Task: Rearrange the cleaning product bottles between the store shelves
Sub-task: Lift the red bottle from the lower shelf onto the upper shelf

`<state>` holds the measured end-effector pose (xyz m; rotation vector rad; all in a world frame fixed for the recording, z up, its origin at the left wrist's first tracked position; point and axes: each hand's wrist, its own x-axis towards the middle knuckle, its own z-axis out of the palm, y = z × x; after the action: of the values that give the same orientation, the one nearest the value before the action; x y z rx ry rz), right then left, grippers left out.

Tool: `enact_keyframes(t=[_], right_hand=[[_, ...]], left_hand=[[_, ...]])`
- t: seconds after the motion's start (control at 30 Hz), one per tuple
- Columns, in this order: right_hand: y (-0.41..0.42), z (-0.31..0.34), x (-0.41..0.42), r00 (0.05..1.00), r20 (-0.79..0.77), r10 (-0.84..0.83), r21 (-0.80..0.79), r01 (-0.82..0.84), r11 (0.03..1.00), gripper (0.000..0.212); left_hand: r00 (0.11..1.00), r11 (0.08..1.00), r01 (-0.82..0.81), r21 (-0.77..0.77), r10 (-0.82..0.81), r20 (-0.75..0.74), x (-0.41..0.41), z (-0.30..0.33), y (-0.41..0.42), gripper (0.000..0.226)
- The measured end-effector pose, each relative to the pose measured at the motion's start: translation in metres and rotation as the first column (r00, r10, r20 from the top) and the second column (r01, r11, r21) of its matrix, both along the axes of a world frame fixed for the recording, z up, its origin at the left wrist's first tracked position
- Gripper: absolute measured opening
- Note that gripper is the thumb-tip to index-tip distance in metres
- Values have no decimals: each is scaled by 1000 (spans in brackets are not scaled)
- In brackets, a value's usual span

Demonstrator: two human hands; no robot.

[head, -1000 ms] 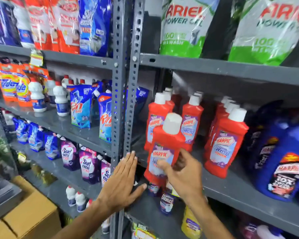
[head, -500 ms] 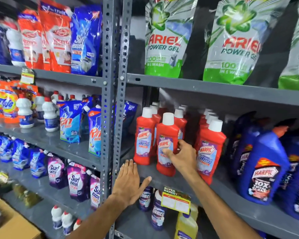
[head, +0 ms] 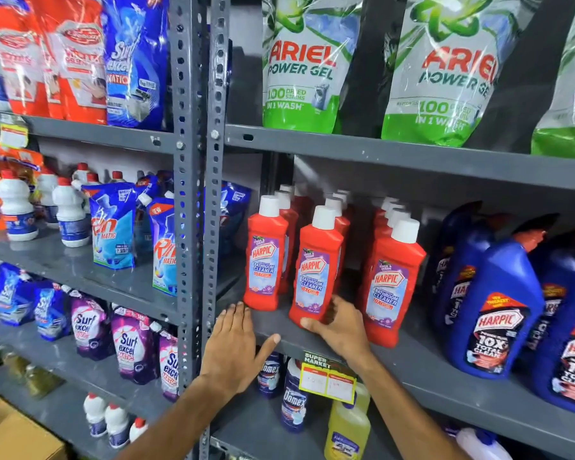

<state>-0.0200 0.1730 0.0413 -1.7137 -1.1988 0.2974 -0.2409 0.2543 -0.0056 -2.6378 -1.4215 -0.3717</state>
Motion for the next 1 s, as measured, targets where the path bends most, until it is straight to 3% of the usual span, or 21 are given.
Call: enact_keyframes(t=[0.47, 0.83, 1.0], right_hand=[[1, -5, 0, 999, -16, -48, -19, 47, 999, 63], [-3, 0, -4, 998, -24, -52, -73, 50, 996, 68], [-15, 1, -10, 998, 2, -68, -28, 68, 997, 81]], left_hand=[[1000, 1000, -7, -2, 7, -8, -1, 1, -1, 111], [1000, 1000, 5, 2, -5, -9, -2, 0, -1, 111], [997, 1000, -16, 5, 15, 75, -3, 1, -10, 107]])
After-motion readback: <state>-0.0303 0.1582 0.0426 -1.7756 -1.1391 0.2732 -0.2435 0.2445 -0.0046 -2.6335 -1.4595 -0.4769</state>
